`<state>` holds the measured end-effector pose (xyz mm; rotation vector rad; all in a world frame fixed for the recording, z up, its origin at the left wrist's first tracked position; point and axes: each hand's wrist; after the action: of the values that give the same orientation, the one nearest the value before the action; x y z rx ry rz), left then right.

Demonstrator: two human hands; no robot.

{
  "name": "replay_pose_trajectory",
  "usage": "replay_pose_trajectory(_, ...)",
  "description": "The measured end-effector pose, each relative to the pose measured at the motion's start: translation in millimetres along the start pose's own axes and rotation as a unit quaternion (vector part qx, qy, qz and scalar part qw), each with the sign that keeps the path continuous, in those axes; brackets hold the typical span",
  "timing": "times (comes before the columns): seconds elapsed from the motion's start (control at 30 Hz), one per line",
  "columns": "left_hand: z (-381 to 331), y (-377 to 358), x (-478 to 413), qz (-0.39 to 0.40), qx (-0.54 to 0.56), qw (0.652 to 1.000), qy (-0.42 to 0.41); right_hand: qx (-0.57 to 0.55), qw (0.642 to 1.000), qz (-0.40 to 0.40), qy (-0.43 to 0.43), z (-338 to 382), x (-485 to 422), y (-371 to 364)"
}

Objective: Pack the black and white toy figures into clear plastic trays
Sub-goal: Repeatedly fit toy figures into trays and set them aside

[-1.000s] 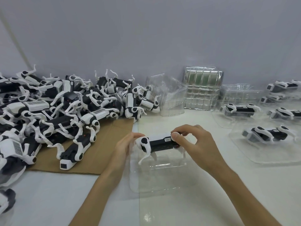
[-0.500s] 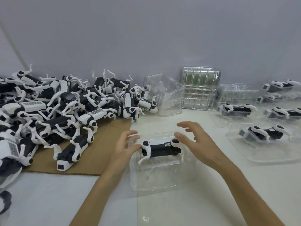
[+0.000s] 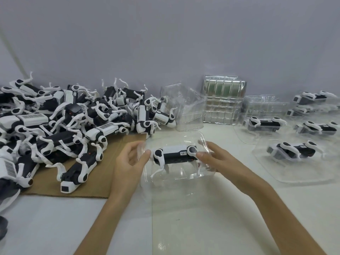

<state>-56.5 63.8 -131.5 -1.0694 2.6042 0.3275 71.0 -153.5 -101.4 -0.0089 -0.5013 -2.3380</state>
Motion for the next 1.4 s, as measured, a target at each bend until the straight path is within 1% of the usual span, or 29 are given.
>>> replay_pose_trajectory(0.1,-3.6,-0.6,0.7,0.076,0.057,0.995,0.010,-0.031,0.997,-0.058,0.046,-1.2,-4.4,-3.5)
replay_pose_trajectory(0.17,-3.6,-3.6,2.1,0.116,0.075,0.990,0.033,-0.049,0.994,-0.077,0.063,-2.7,-6.1,-3.7)
replay_pose_trajectory(0.23,-3.6,-7.1,5.4,0.128,0.091,0.986,0.063,-0.063,0.991,-0.087,0.081,-3.9,-7.5,-3.4)
replay_pose_trajectory(0.33,-2.7,-7.7,5.8,0.122,0.113,0.977,0.135,-0.066,0.987,-0.113,0.098,-5.7,-10.1,-3.3)
replay_pose_trajectory(0.4,-2.9,-7.1,5.6,0.140,0.112,0.969,0.172,-0.068,0.984,-0.125,0.104,-7.3,-11.1,-3.7)
replay_pose_trajectory(0.47,-1.2,-8.1,5.8,0.144,0.110,0.966,0.183,-0.072,0.983,-0.132,0.109,-8.3,-11.4,-4.0)
replay_pose_trajectory(0.6,0.7,-9.3,5.4,0.102,0.061,0.987,0.107,-0.068,0.979,-0.149,0.119,-9.0,-11.0,-4.8)
replay_pose_trajectory(0.67,1.0,-7.6,5.7,0.119,0.063,0.988,0.071,-0.070,0.978,-0.156,0.118,-9.0,-11.5,-6.1)
replay_pose_trajectory(0.77,2.3,-4.4,4.5,0.166,0.081,0.982,0.041,-0.079,0.976,-0.165,0.120,-6.3,-10.5,-6.9)
replay_pose_trajectory(0.87,4.3,-3.0,3.7,0.174,0.078,0.981,0.043,-0.080,0.976,-0.163,0.123,-4.9,-8.8,-5.6)
replay_pose_trajectory(1.0,-0.9,-3.8,5.8,0.144,0.019,0.988,0.053,-0.090,0.978,-0.151,0.113,-5.7,-10.1,-7.4)
replay_pose_trajectory(1.1,-1.2,-5.0,6.0,0.128,0.014,0.990,0.049,-0.081,0.979,-0.151,0.111,-5.6,-9.2,-8.1)
replay_pose_trajectory(1.23,2.0,-7.5,5.4,0.093,-0.024,0.995,0.016,-0.069,0.976,-0.173,0.109,-7.4,-8.8,-7.8)
replay_pose_trajectory(1.4,3.8,-8.2,5.7,0.082,-0.048,0.995,0.007,-0.059,0.974,-0.191,0.106,-11.4,-11.4,-9.9)
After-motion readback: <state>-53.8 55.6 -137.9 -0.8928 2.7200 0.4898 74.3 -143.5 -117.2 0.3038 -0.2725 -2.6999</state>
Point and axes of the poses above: each hand's wrist, its own x-axis away from the middle knuckle, its own y-axis out of the back of the hand, z = x × y, and after that the axes turned 5 degrees about -y, right-handed
